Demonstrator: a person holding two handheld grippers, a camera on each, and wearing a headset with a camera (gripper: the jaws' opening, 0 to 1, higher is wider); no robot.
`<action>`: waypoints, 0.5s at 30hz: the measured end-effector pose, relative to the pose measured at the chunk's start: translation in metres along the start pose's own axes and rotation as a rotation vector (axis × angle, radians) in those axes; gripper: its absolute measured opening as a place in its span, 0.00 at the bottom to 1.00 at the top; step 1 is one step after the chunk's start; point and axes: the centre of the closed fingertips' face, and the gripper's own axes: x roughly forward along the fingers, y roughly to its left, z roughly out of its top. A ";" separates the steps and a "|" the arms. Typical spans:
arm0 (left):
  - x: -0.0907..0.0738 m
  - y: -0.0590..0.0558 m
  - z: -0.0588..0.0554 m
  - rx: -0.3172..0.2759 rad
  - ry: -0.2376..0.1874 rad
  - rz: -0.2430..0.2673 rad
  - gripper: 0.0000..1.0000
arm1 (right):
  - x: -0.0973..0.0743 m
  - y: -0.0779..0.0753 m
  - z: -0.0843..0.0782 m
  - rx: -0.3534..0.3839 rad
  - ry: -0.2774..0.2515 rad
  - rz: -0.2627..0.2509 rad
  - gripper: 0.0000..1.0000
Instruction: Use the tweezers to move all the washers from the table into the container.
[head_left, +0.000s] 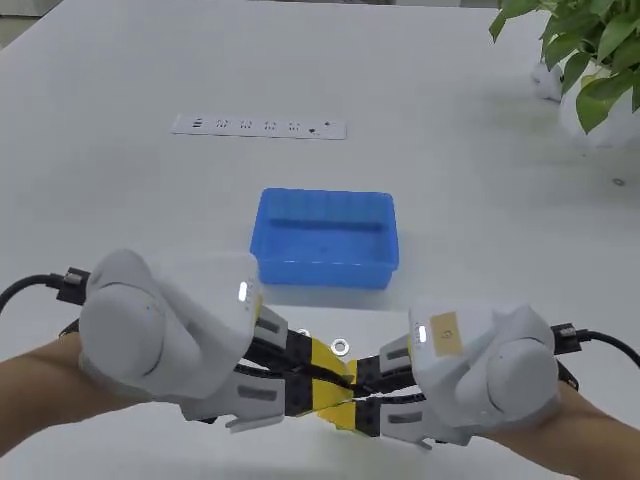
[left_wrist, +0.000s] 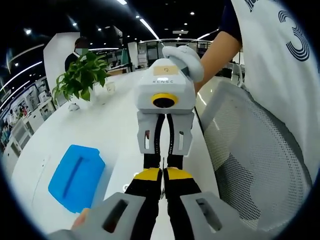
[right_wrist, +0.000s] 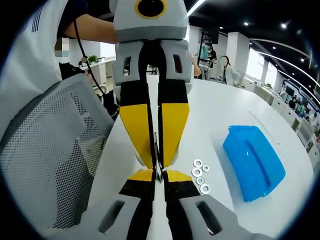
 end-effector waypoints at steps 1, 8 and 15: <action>-0.001 0.000 0.000 -0.004 0.000 -0.002 0.06 | 0.000 0.000 0.000 -0.002 0.000 -0.001 0.08; -0.007 0.006 0.005 -0.004 -0.012 0.000 0.06 | -0.005 -0.006 0.005 -0.016 -0.015 -0.031 0.08; -0.001 0.014 0.014 0.037 -0.015 -0.010 0.06 | -0.017 -0.019 0.000 -0.027 -0.002 -0.087 0.10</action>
